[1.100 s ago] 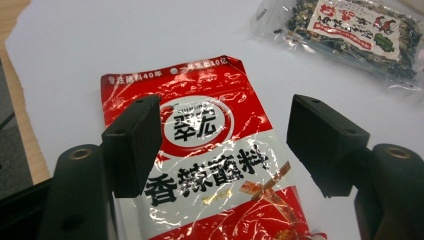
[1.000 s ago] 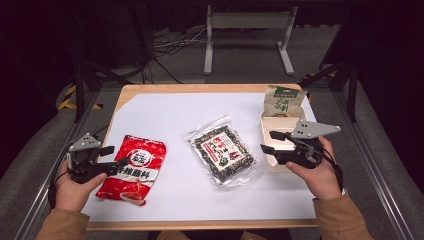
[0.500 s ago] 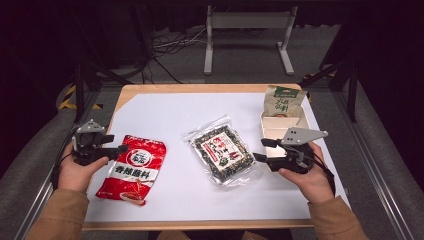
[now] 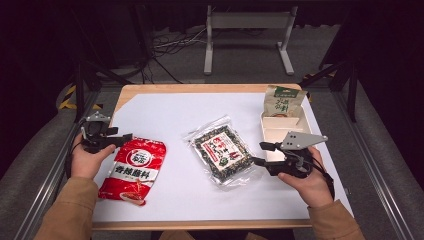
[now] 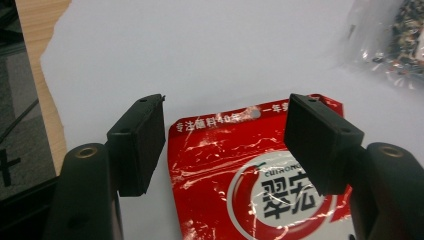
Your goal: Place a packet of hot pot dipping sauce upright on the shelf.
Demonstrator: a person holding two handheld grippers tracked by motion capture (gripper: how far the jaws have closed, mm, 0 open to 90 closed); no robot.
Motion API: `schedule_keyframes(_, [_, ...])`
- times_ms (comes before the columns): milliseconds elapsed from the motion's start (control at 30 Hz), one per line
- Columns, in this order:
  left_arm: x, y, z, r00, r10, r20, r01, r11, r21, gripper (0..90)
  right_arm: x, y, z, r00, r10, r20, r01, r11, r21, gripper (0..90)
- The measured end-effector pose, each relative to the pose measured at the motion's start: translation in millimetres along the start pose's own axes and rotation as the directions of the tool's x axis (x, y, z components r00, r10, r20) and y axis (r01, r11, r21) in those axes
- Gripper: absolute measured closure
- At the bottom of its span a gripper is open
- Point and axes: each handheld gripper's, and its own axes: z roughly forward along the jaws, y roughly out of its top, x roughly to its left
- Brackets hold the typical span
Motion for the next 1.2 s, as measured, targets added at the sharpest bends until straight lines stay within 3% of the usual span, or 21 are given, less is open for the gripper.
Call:
schedule_keyframes(133, [6.6,-1.0,11.0,1.0000,-0.004,-0.003,0.004,0.9999,0.011,33.0,1.0,-0.4,4.5,0.9999,0.004,-0.014,-0.004,1.000,-0.004,44.9])
schedule_keyframes(233, [11.0,-2.1,18.2,0.9998,0.013,0.013,-0.012,0.9998,-0.015,33.0,3.6,-0.8,7.9,0.9997,-0.001,-0.023,0.001,1.000,0.007,44.8])
schedule_keyframes(367, [14.2,-2.8,24.0,0.9998,0.017,0.012,-0.017,0.9999,0.000,32.9,6.0,-0.7,8.3,0.9996,-0.006,-0.028,0.007,1.000,0.006,44.6])
schedule_keyframes(533, [23.0,-7.4,32.2,0.9992,-0.034,0.020,0.034,0.9990,0.028,32.5,6.2,-1.1,9.4,0.9995,-0.007,-0.031,0.007,1.000,0.008,44.5])
schedule_keyframes(767, [33.4,-12.5,40.5,0.9966,-0.068,0.047,0.065,0.9965,0.052,33.4,6.7,-1.2,14.0,0.9989,-0.007,-0.046,0.008,1.000,0.011,44.0])
schedule_keyframes(967, [36.5,-13.0,48.2,0.9932,-0.090,0.073,0.086,0.9943,0.063,34.1,6.2,-3.5,17.4,0.9984,-0.007,-0.055,0.008,1.000,0.018,43.7])
schedule_keyframes(1100, [37.6,-14.4,52.9,0.9890,-0.091,0.117,0.082,0.9931,0.084,34.3,5.2,-4.6,16.3,0.9985,-0.005,-0.054,0.006,1.000,0.016,43.5])
schedule_keyframes(1200, [39.1,-15.2,52.9,0.9849,-0.083,0.152,0.073,0.9947,0.072,34.4,4.7,-5.6,15.7,0.9987,-0.002,-0.050,0.002,1.000,0.017,43.2])
